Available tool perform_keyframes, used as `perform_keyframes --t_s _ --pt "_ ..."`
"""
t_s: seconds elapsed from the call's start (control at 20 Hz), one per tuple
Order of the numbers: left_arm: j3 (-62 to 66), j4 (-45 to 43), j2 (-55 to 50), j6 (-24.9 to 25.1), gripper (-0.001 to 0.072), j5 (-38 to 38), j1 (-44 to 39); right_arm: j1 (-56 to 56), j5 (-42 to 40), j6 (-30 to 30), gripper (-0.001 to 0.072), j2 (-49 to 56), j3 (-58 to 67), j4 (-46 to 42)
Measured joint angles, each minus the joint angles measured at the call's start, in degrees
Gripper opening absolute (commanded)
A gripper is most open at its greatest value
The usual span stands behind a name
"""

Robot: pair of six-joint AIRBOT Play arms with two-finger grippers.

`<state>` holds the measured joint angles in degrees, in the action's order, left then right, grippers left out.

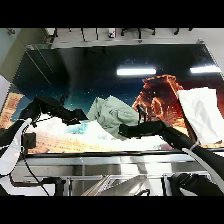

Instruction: Fold the shirts.

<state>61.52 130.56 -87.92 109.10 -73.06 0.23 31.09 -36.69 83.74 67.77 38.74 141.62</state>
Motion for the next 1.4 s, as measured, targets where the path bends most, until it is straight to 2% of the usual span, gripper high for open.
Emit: perform_keyframes --t_s 0.2,0.45,0.7,0.9,0.95,1.0,1.05,1.2,1.4 --pt "0.0 0.0 0.0 0.0 0.0706 0.1 0.0 -4.9 -1.1 0.4 0.0019 -13.3 4.3 -0.1" --pt "0.0 0.0 0.0 0.0 0.0707 0.5 -0.2 -23.6 -4.9 0.9 0.0020 -27.0 6.5 -3.2" --pt "0.0 0.0 0.0 0.0 0.0706 0.5 -1.6 -43.0 -12.8 2.2 0.0020 -25.0 4.2 -6.9" --pt "0.0 0.0 0.0 0.0 0.0706 1.0 -4.7 -48.5 -15.9 5.9 0.0033 -17.2 1.7 -7.7" --pt "0.0 0.0 0.0 0.0 0.0706 1.1 -5.7 -49.0 -16.1 6.8 0.0144 -15.1 1.4 -7.7" --pt "0.0 0.0 0.0 0.0 0.0706 1.1 -6.9 -49.5 -16.4 7.5 0.0366 -13.0 1.2 -7.7" --pt "0.0 0.0 0.0 0.0 0.0707 1.1 -8.4 -49.8 -16.7 8.2 0.0528 -11.4 1.2 -7.7" --pt "0.0 0.2 0.0 -0.7 0.0707 3.0 -14.0 -50.3 -18.1 11.1 0.0539 -8.6 1.7 -7.9" --pt "0.0 0.2 0.0 -2.2 0.0706 9.7 -22.6 -50.3 -23.3 13.1 0.0539 -9.0 2.6 -7.9"
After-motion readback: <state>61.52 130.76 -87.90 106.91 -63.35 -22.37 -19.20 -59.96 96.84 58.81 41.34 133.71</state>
